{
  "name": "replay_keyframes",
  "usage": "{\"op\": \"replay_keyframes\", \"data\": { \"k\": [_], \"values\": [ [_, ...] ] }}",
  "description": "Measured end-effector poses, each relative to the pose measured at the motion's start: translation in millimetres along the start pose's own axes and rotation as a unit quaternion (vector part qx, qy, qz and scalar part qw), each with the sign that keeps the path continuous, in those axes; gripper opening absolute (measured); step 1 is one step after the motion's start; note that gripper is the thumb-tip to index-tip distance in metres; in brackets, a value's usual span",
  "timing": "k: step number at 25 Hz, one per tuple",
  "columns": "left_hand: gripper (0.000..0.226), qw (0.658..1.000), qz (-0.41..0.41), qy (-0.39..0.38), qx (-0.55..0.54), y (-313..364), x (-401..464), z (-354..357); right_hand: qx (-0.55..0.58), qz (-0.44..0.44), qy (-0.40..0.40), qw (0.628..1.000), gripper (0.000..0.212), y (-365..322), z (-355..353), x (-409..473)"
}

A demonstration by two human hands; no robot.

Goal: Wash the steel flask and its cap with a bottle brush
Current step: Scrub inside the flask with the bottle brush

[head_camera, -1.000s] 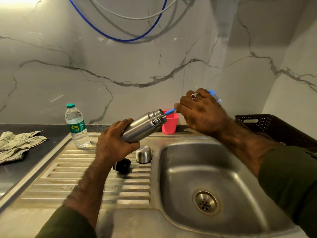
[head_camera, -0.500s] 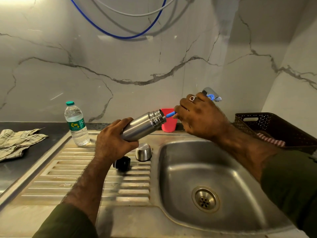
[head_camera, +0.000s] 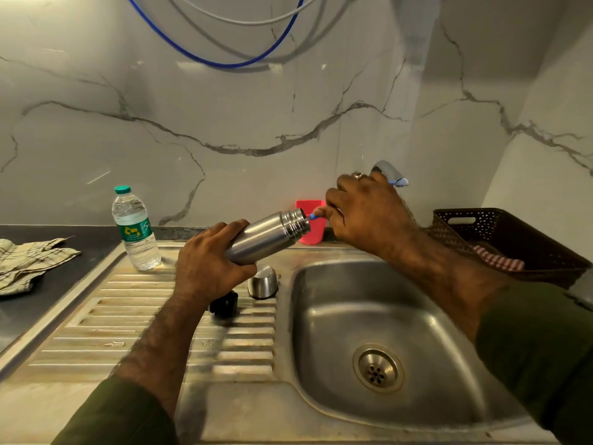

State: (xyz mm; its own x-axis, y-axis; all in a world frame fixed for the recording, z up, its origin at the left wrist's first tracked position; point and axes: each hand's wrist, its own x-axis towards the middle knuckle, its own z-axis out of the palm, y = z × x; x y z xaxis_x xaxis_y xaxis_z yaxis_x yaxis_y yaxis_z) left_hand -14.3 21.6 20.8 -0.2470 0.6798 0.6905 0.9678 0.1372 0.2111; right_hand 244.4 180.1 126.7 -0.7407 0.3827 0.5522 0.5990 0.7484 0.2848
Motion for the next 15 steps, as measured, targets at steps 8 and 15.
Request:
{"op": "replay_keyframes", "data": {
  "k": [8, 15],
  "values": [
    [0.079, 0.999, 0.032, -0.004, 0.017, 1, -1, 0, 0.202, 0.185, -0.222, 0.936, 0.037, -10, -1, 6],
    [0.083, 0.998, -0.033, 0.009, -0.054, 6, -1, -6, -0.052, -0.109, 0.164, 0.979, 0.027, 3, 5, -16]
  ]
}}
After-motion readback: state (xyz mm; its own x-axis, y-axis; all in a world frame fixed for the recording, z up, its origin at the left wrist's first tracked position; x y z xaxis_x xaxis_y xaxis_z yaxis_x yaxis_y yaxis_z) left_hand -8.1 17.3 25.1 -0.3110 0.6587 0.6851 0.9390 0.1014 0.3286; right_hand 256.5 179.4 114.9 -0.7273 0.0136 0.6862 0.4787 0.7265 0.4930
